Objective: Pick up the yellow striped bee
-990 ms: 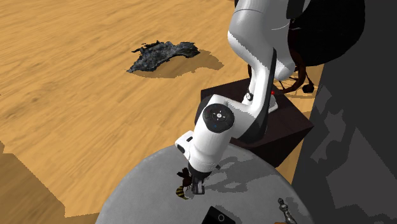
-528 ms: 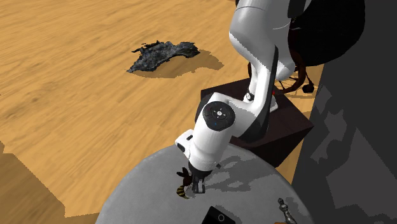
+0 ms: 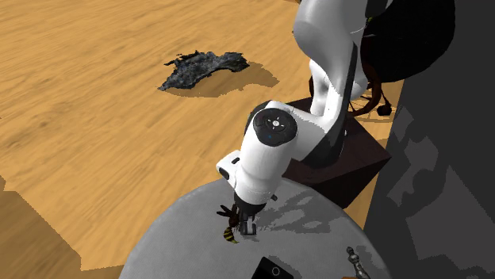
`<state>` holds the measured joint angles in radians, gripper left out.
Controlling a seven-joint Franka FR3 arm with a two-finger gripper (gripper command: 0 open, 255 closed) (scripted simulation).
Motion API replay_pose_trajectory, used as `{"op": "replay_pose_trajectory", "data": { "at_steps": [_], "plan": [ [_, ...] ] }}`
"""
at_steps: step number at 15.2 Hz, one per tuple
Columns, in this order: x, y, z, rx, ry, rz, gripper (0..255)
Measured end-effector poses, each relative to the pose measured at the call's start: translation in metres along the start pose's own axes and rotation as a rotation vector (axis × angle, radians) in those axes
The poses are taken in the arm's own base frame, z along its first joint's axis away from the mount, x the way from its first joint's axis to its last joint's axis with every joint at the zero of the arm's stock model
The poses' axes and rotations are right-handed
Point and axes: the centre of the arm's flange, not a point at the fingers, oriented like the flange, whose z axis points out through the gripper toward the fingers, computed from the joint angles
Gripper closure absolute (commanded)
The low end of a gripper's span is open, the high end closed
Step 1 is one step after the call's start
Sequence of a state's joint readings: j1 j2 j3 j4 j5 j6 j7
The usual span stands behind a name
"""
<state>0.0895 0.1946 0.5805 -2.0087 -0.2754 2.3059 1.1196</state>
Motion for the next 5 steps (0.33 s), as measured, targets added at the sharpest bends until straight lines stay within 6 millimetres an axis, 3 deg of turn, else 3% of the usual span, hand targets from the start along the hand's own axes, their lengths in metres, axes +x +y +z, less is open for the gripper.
{"op": "replay_pose_trajectory", "data": {
  "at_steps": [5],
  "plan": [
    [0.004, -0.002, -0.025, 0.000, 0.000, 0.000, 255]
  ]
}}
